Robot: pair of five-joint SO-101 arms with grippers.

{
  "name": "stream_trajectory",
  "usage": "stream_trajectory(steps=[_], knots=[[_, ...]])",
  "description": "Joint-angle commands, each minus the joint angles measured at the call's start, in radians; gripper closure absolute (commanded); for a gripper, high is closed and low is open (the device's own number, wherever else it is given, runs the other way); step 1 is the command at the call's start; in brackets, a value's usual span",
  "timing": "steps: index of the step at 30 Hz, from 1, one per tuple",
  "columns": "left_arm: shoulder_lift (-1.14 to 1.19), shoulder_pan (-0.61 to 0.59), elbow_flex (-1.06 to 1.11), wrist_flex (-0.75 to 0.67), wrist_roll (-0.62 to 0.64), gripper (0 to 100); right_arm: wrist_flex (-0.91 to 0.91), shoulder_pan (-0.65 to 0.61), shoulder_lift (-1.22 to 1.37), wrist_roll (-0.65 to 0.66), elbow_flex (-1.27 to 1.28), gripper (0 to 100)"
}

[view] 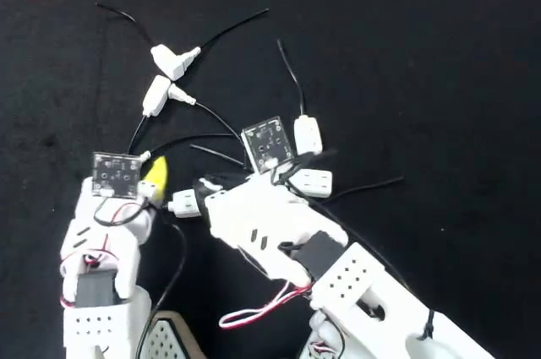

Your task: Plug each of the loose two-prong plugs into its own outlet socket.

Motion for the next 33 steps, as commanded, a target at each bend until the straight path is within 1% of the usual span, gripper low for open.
stream_trajectory(steps=[1, 3, 5, 9, 13, 18, 21, 24, 29, 31, 33], knots=[[-0.005, -0.147, 0.018, 0.046, -0.018, 78, 0.034, 0.021, 0.048, 0.005, -0.065, 98.6], [-0.005, -0.214, 0.016, 0.072, -0.02, 78, 0.055, 0.026, 0.137, -0.008, -0.117, 98.6], [-0.005, -0.255, 0.016, 0.086, -0.02, 78, 0.057, 0.034, 0.259, -0.018, -0.177, 98.6], [-0.005, -0.305, 0.01, 0.121, -0.021, 78, 0.061, 0.061, 0.489, -0.017, -0.302, 98.6], [-0.005, -0.328, 0.015, 0.166, -0.021, 78, 0.063, 0.104, 0.607, -0.015, -0.36, 98.6], [-0.005, -0.288, 0.019, 0.169, -0.021, 78, 0.055, 0.094, 0.67, -0.02, -0.374, 98.6], [-0.003, -0.271, 0.019, 0.17, -0.021, 78, 0.061, 0.091, 0.694, -0.069, -0.392, 98.6], [-0.003, -0.274, 0.019, 0.17, -0.021, 78, 0.063, 0.089, 0.704, -0.083, -0.401, 98.6], [-0.003, -0.269, 0.019, 0.183, -0.021, 77, 0.064, 0.097, 0.676, -0.083, -0.423, 98.6], [-0.003, -0.269, 0.019, 0.183, -0.021, 77, 0.094, 0.095, 0.641, -0.083, -0.432, 98.6], [-0.003, -0.274, 0.019, 0.183, -0.021, 77, 0.143, 0.094, 0.604, -0.114, -0.444, 98.6]])
